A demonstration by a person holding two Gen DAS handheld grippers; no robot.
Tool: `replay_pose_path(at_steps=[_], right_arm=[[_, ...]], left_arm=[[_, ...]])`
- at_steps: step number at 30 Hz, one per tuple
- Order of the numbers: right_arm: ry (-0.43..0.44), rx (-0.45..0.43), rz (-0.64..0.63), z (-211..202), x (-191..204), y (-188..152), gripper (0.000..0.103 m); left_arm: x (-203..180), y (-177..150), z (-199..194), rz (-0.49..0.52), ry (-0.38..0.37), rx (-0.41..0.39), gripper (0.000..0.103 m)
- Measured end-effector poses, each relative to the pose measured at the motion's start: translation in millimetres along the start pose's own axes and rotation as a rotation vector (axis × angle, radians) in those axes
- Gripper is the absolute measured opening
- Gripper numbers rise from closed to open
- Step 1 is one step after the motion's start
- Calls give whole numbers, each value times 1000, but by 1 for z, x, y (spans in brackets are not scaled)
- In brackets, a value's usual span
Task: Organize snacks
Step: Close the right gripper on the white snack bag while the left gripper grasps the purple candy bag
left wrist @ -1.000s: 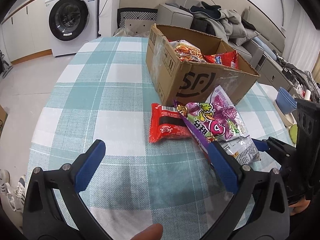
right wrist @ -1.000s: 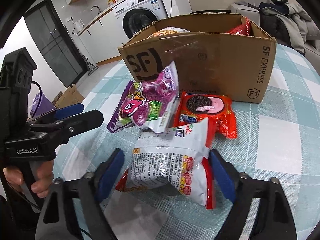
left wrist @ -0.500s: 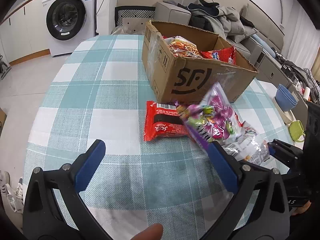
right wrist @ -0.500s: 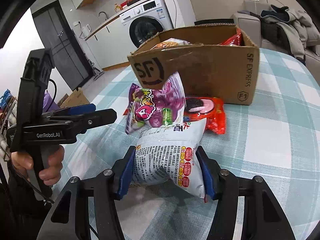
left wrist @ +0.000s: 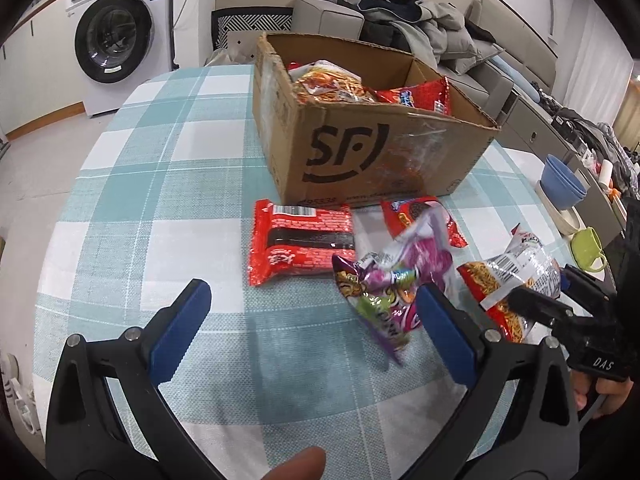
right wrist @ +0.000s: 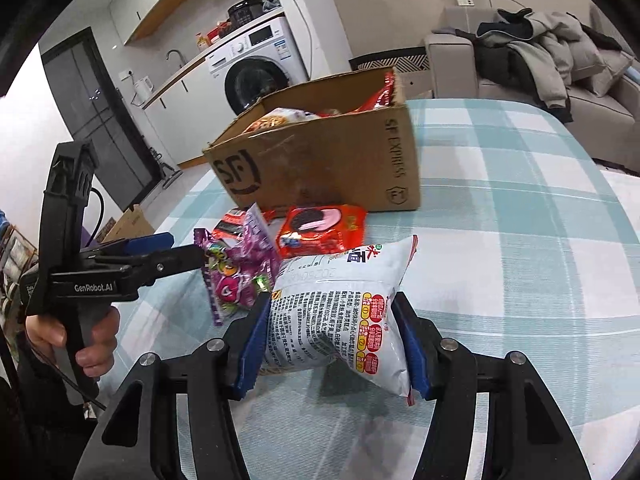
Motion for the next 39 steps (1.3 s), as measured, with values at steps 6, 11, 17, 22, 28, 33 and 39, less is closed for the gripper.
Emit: replay_pose_path(at_steps=[6, 11, 17, 22, 28, 33, 39], right_arm=[[-22, -7, 33, -5, -19, -4, 59], [-32, -17, 53, -5, -25, -3, 59], [-27, -16, 69, -6, -29, -7, 59], [-32, -11, 73, -5, -32, -8, 59], [-40, -12, 77, -5, -32, -6, 59], [-36, -18, 73, -7, -29, -5, 59], [-41, -16, 63, -6, -26, -5, 59]], left_arm=[[-22, -3, 7, 90, -10, 25, 102], [-35, -8, 15, 165, -1, 59, 102], [-35, -6, 28, 90, -56, 116, 99], [-36, -6, 38, 76, -51, 135, 84], [-43, -9, 47, 103, -55, 142, 77], [-48, -13, 48, 95, -118, 159, 56], [-42, -17, 43, 66, -153, 145, 45]])
Point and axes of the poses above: each gripper's, at about its wrist camera, not at the fingertips, and z roughly the way its jaws point, x to its left, y to its top, the point moved 6 cm from there along z, roughly the way its jaws point, and after that the axes turned 7 degrees about -z, right-handed, at the moved point
